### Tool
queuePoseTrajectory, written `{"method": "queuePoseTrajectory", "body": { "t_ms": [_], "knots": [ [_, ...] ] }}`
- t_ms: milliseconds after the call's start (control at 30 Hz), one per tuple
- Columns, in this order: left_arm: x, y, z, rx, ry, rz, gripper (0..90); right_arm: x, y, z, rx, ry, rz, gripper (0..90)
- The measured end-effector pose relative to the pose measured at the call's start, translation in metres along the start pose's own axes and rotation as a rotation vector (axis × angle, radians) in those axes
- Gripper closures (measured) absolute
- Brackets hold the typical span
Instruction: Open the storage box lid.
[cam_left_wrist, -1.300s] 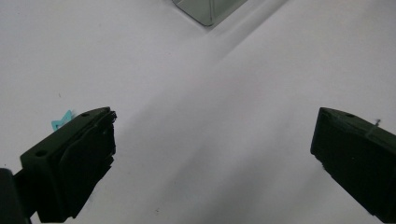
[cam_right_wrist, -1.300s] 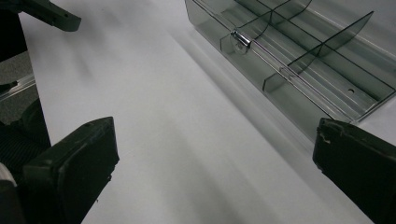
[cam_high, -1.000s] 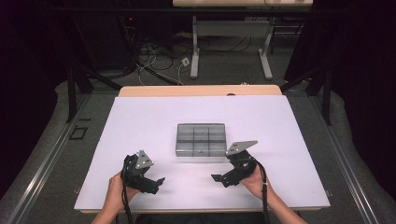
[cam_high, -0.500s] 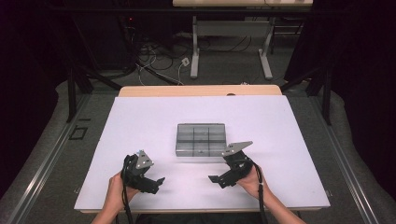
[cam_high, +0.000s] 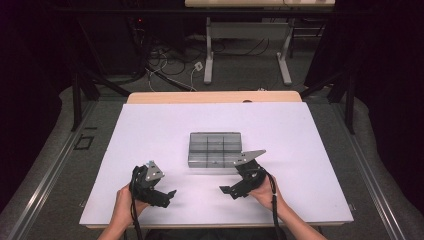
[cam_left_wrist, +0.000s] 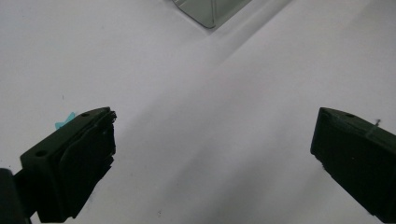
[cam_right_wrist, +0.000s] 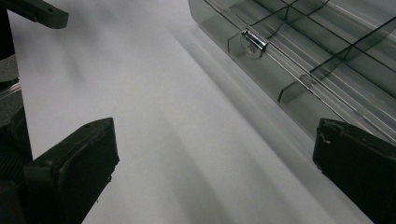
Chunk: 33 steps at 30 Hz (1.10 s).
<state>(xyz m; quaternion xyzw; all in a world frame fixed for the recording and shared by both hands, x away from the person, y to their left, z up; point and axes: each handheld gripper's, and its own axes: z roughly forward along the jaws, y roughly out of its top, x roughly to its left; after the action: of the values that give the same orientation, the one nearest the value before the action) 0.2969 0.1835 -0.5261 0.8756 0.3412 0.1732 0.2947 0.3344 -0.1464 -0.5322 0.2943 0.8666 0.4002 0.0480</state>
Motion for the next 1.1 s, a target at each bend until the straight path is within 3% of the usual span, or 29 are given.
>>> {"method": "queuePoseTrajectory", "body": {
  "t_ms": [267,367,633,800,1100],
  "knots": [
    [0.000,0.000,0.001,0.000,0.001,0.001,0.0,-0.001,0.004,0.011,-0.014,-0.011,-0.001,1.5],
    [0.001,0.001,0.000,0.019,-0.012,0.004,0.0,-0.001,0.005,0.014,-0.019,-0.019,0.003,11.8],
    [0.000,0.001,0.001,0.007,-0.002,0.004,0.0,0.000,0.010,0.023,-0.035,-0.070,-0.001,38.3],
    [0.000,0.000,0.002,0.009,-0.005,0.004,0.0,-0.001,0.011,0.027,-0.052,-0.094,0.022,53.2],
    [0.000,0.001,0.002,0.008,-0.005,0.002,0.0,-0.004,0.010,0.032,-0.073,-0.116,0.049,72.2]
  ]
}}
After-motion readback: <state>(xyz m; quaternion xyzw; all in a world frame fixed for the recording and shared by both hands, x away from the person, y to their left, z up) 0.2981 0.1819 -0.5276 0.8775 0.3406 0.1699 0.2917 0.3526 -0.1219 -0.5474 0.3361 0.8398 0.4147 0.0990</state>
